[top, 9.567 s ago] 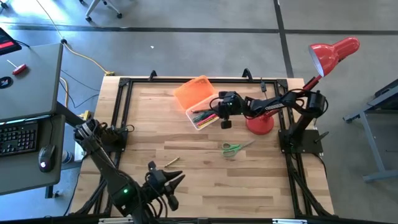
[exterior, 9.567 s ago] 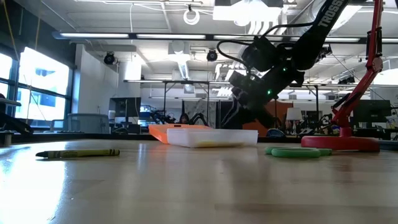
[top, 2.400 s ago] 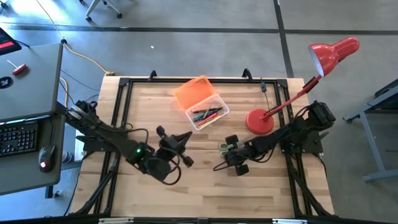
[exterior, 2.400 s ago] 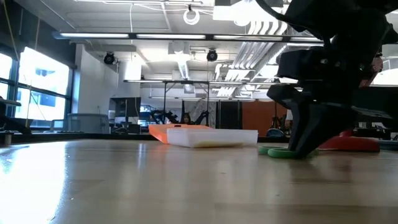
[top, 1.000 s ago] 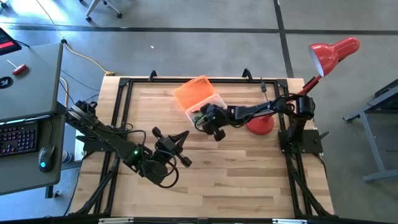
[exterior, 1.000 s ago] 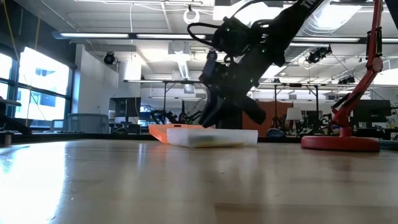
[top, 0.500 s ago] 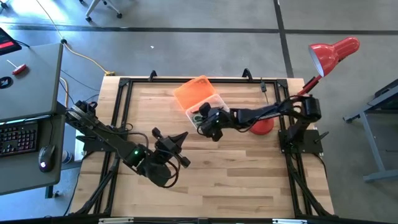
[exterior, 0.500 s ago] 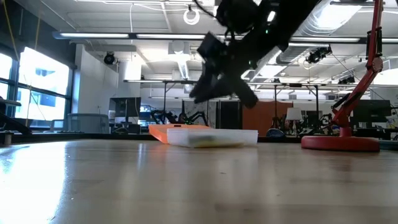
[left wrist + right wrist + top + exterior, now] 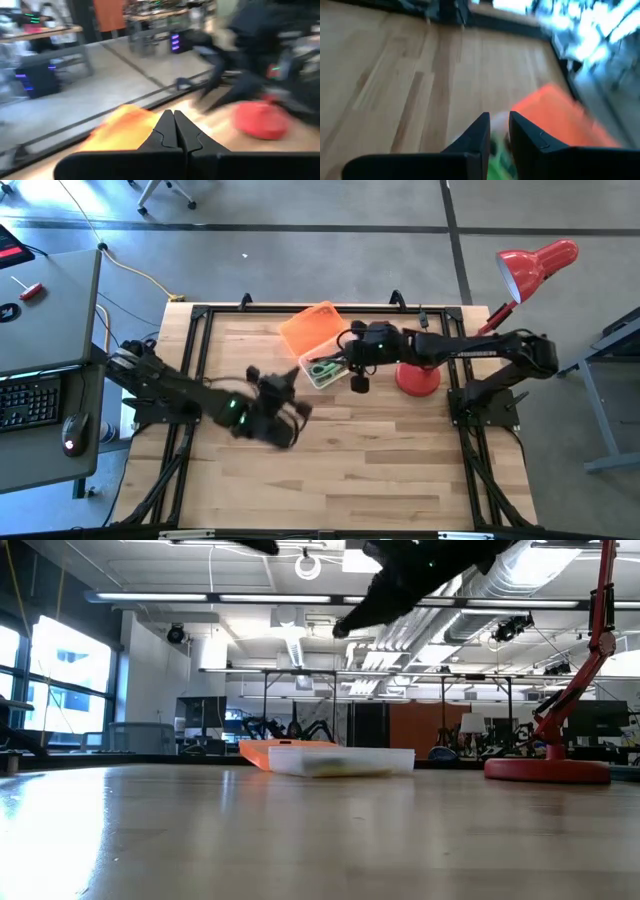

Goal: Pick & place school supplies into a supply box
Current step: Close the orange supply box

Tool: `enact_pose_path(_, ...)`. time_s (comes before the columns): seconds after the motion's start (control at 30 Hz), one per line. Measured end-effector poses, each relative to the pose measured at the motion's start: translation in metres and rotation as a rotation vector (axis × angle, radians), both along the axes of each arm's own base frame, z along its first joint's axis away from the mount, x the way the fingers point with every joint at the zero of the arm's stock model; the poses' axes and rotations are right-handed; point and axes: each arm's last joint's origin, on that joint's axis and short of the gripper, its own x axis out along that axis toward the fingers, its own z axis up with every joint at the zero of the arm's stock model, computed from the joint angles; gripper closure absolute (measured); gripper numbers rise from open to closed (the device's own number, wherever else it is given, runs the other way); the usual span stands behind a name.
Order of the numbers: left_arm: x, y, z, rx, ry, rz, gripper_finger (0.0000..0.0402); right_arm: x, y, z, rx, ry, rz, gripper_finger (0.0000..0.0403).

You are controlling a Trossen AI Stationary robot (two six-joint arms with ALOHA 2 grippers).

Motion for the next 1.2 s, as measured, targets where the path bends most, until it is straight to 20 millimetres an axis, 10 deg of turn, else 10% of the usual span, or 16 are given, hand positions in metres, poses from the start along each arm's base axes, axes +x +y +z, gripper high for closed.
enact_pose_path(0.43,-0.055,0.213,-0.015,-0.527,0.226,0.562,0.0392,-0.018,0.037,-0.072,0.063,0.129,-0.088,0.0400)
enact_pose_path(0.7,-0.069,0.313,-0.082,-0.667,0.036,0.315,0.0392,-0.044,0.021,-0.117,0.151,0.061,-0.201,0.0402)
enact_pose_path(1.2,-0.043,0.345,-0.163,-0.785,0.019,0.165,0.0392,-0.060,-0.003,-0.149,0.236,0.175,-0.216,0.0403)
